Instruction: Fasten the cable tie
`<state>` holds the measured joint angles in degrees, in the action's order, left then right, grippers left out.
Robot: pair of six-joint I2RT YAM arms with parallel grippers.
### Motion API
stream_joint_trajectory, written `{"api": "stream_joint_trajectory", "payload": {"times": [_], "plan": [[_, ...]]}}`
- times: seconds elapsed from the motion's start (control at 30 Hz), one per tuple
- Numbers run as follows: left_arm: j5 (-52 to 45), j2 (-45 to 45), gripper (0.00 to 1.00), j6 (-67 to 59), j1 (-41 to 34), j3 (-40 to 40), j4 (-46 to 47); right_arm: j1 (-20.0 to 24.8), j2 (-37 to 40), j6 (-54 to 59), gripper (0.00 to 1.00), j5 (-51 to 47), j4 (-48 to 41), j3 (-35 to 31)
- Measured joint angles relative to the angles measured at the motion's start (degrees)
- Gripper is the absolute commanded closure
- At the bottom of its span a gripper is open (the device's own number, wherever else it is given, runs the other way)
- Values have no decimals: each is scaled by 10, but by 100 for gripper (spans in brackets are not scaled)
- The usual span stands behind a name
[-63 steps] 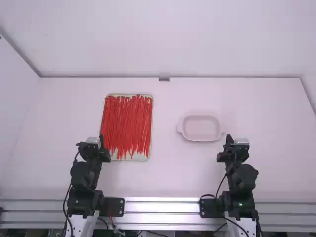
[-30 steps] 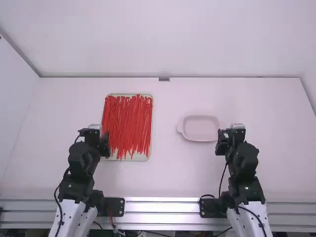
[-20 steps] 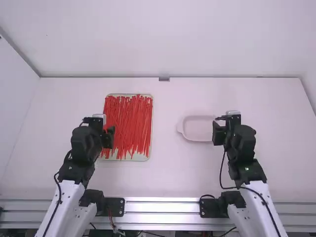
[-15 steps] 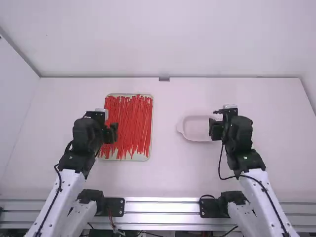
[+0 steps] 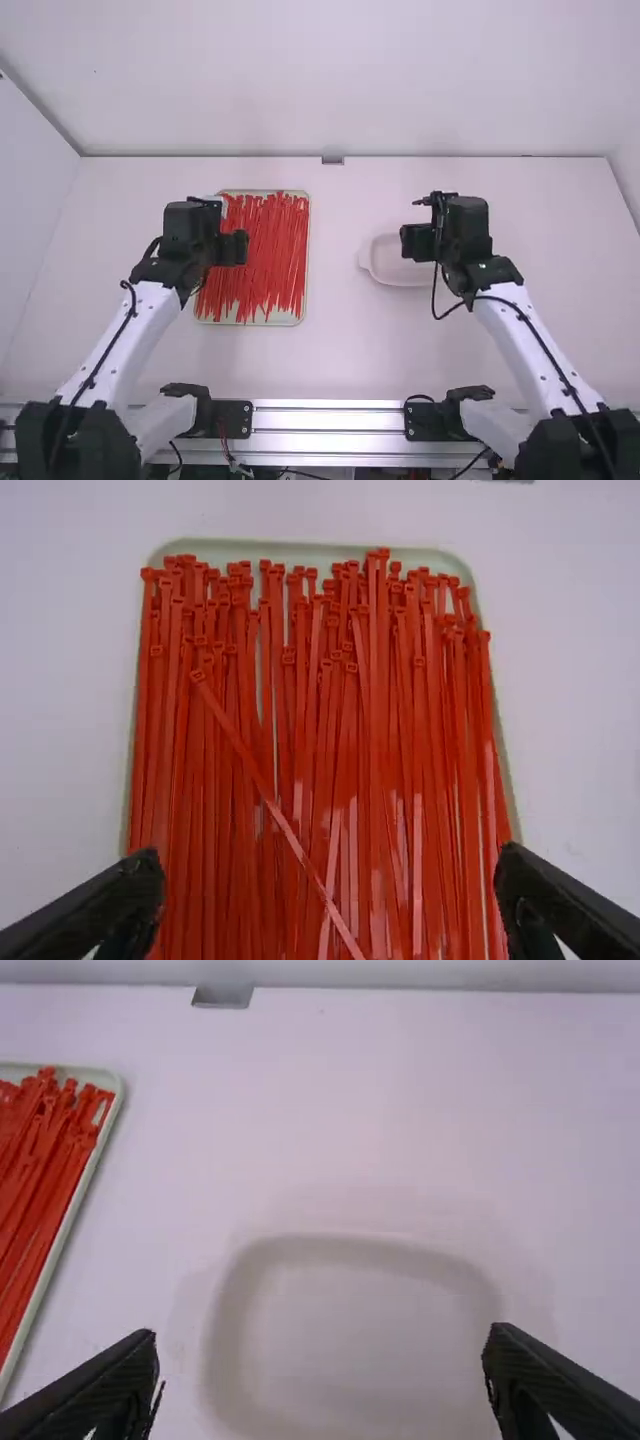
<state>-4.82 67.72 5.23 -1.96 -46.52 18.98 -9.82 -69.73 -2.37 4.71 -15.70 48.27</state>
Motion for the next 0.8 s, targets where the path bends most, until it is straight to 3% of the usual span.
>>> {"api": "stream_joint_trajectory", "payload": {"times": [0.33,0.8], "plan": [[-24,76,2,4,-1,-54,27,-10,-73,-6,2,11,0,53],[-31,87,1,4,-2,-117,42,-10,-84,-5,2,37,-40,60]]}}
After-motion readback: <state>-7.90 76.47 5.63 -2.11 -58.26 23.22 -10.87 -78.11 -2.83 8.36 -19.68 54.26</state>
